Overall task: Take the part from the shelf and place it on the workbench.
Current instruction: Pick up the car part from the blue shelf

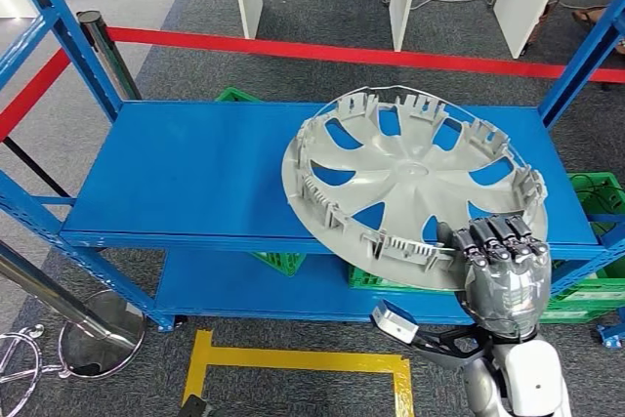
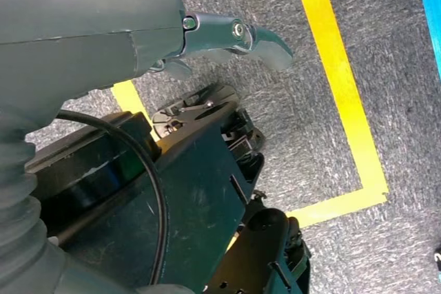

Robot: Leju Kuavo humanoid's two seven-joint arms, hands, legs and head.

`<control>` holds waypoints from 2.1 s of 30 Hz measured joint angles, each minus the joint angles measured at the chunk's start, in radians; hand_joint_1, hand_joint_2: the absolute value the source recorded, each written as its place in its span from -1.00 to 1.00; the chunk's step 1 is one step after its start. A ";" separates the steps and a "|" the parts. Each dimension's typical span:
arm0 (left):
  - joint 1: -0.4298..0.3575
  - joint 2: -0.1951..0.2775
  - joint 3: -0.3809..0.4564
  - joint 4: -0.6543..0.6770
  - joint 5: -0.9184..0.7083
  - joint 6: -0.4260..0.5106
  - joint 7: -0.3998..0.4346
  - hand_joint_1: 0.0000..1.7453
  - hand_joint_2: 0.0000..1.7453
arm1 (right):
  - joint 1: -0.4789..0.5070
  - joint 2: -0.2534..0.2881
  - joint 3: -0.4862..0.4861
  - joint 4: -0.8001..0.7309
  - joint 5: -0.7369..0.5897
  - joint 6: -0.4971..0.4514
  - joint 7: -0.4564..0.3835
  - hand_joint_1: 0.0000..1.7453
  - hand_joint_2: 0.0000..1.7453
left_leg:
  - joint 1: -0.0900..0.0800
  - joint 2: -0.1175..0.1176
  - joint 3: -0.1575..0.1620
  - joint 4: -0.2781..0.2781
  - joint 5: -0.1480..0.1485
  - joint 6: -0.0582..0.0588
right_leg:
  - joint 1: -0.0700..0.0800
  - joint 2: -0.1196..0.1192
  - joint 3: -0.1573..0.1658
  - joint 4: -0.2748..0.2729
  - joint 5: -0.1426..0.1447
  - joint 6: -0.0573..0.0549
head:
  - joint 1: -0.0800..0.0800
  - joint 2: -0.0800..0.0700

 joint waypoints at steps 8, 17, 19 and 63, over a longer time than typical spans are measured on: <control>0.000 0.000 -0.004 0.000 0.003 -0.001 0.000 -1.00 1.00 | 0.001 0.009 -0.003 -0.001 0.000 0.000 0.013 1.00 1.00 | 0.000 0.000 0.000 0.000 0.000 0.000 | 0.000 0.000 0.000 0.000 0.000 0.000 | 0.000 0.000; 0.000 0.003 -0.004 0.000 0.008 0.003 0.000 -1.00 1.00 | 0.001 0.011 -0.003 -0.003 0.000 0.000 0.023 1.00 1.00 | -0.004 0.000 -0.002 0.006 -0.001 0.008 | -0.005 0.000 0.001 -0.004 0.005 0.007 | -0.001 0.000; -0.001 0.005 -0.005 0.000 0.005 0.005 0.000 -1.00 1.00 | 0.001 0.014 -0.004 -0.008 0.001 0.000 0.029 1.00 1.00 | -0.003 0.001 0.001 -0.006 0.011 0.020 | -0.005 0.000 0.000 -0.008 0.007 0.015 | -0.001 0.000; -0.021 0.003 -0.010 0.001 0.038 0.079 0.028 -1.00 1.00 | 0.042 0.028 -0.026 -0.107 0.000 0.000 0.039 1.00 1.00 | -0.005 0.016 -0.077 0.024 0.057 -0.005 | -0.005 0.005 0.079 0.008 -0.078 0.019 | -0.006 0.000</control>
